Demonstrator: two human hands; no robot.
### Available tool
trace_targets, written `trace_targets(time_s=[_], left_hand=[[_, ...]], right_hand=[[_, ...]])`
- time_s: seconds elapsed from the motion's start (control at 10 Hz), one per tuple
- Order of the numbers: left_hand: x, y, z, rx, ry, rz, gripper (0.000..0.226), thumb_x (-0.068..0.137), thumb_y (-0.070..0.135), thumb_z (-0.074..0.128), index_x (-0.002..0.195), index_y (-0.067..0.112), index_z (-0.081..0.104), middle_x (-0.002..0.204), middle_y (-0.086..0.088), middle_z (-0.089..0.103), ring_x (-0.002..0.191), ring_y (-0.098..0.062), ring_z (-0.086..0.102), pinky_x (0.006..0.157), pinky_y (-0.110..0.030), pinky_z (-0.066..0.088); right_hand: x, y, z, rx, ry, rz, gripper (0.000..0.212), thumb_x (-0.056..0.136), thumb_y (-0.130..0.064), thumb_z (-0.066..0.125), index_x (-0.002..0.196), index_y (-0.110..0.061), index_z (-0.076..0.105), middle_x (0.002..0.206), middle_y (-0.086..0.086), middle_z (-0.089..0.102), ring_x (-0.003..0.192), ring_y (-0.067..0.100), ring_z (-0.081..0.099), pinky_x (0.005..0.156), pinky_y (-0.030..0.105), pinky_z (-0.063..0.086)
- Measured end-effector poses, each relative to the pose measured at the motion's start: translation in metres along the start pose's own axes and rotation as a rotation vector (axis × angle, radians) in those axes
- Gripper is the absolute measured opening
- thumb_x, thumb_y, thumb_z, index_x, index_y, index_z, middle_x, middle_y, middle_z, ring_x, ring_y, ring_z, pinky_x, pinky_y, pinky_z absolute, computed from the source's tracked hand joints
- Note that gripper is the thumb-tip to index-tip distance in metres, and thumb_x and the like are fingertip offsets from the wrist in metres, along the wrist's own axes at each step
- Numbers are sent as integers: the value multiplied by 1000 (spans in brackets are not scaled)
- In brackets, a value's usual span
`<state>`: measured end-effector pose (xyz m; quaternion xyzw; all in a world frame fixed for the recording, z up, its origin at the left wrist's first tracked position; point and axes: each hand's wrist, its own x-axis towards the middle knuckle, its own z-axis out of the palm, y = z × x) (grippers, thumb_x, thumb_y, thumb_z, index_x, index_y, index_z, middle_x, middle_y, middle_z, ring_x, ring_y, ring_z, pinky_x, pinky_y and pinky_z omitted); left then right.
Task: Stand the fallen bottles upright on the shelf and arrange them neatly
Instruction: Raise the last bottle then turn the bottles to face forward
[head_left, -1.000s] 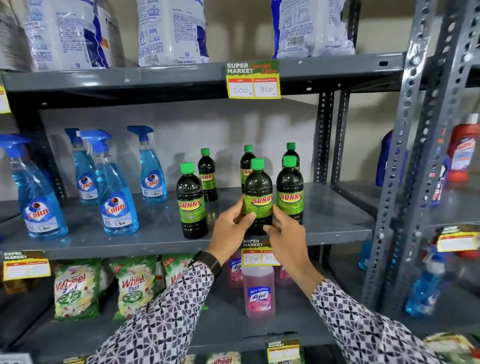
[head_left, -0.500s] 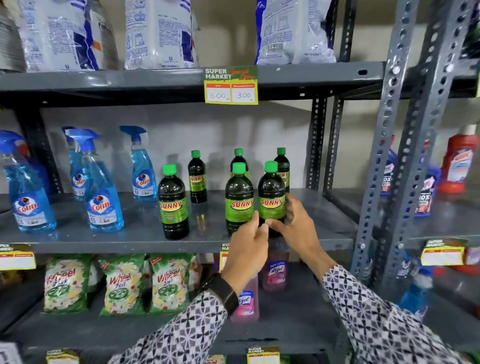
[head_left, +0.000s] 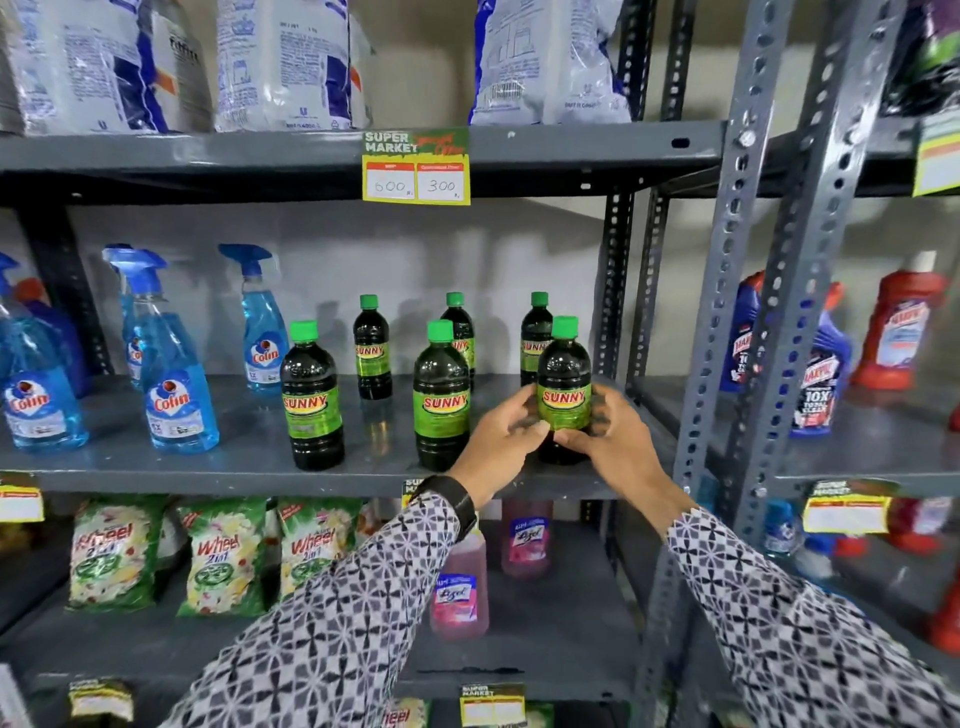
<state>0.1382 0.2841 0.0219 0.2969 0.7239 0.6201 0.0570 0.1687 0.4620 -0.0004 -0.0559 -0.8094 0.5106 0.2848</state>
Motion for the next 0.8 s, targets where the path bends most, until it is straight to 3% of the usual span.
trace_targets(time_s=[0.2,0.4,0.5,0.7,0.8], left_hand=[[6,-17,-1,-84,70,34,51,91,2,70,138,13,55,128,-13,71,112,-9,69,101,-30,54],[10,-26,3,-82,85,55,47,91,2,68,135,15,54,121,-10,74,117,-24,69,101,-38,56],[11,-27,5,-68,98,63,47,92,2,68,135,16,54,120,-8,75,117,-21,70,102,-39,56],[7,-27,5,-40,101,69,46,93,6,67,135,20,54,120,-4,74,113,-8,70,108,-44,53],[-3,-18,5,0,92,78,54,96,18,67,145,25,47,133,-6,68,106,7,66,108,-32,51]], right_hand=[[-4,10,-7,84,-53,-28,76,76,-10,92,135,-38,53,132,-3,72,121,17,71,110,49,53],[-6,14,-3,123,-32,-40,74,77,1,89,129,-40,55,123,-8,74,119,14,71,109,44,55],[-8,15,-1,137,-19,-38,74,78,2,88,133,-34,55,120,-12,72,117,11,71,108,41,56],[-14,13,1,57,-20,-38,80,82,-5,87,151,-24,51,132,-7,71,126,10,67,113,45,52],[-25,2,5,40,-16,-17,95,89,-17,84,166,-23,28,156,1,57,143,13,54,123,44,41]])
